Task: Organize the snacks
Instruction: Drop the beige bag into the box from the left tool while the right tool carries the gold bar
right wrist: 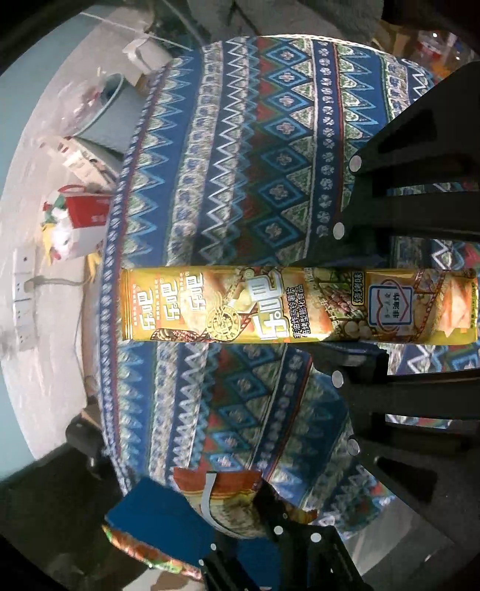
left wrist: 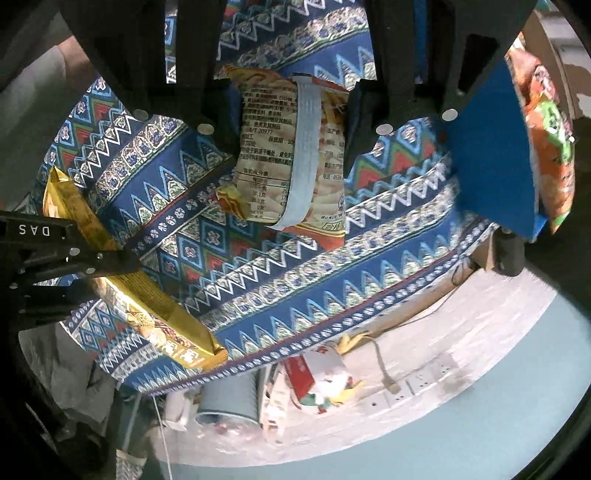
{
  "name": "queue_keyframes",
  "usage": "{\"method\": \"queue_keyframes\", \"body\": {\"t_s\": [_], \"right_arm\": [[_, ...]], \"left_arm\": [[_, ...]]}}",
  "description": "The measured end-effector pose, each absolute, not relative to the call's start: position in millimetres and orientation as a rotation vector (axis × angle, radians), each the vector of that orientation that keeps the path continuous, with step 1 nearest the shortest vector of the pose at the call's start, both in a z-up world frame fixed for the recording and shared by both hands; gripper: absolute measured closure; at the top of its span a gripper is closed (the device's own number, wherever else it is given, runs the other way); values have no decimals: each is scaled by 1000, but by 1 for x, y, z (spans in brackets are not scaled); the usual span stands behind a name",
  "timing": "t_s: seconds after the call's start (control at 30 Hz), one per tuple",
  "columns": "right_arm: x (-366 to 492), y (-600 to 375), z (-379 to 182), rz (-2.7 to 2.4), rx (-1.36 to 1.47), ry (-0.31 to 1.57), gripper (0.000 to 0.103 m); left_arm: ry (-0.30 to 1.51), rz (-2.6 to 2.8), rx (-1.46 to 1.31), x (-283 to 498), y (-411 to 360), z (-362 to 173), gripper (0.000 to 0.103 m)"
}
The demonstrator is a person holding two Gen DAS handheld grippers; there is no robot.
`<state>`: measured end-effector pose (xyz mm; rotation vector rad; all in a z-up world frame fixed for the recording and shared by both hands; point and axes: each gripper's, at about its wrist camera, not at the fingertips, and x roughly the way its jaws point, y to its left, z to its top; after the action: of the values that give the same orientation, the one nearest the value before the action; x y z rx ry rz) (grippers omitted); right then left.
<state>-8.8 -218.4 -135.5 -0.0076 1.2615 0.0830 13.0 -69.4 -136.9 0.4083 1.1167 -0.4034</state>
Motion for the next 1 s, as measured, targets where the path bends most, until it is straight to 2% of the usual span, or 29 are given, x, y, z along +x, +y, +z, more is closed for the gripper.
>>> {"method": "queue_keyframes", "body": {"t_s": [0.33, 1.0], "right_arm": [[-2, -183, -105, 165, -23, 1192, 74], [19, -98, -84, 314, -42, 1141, 74]], "left_arm": [[1071, -327, 362, -2, -37, -104, 59], [1034, -185, 201, -9, 54, -71, 59]]}}
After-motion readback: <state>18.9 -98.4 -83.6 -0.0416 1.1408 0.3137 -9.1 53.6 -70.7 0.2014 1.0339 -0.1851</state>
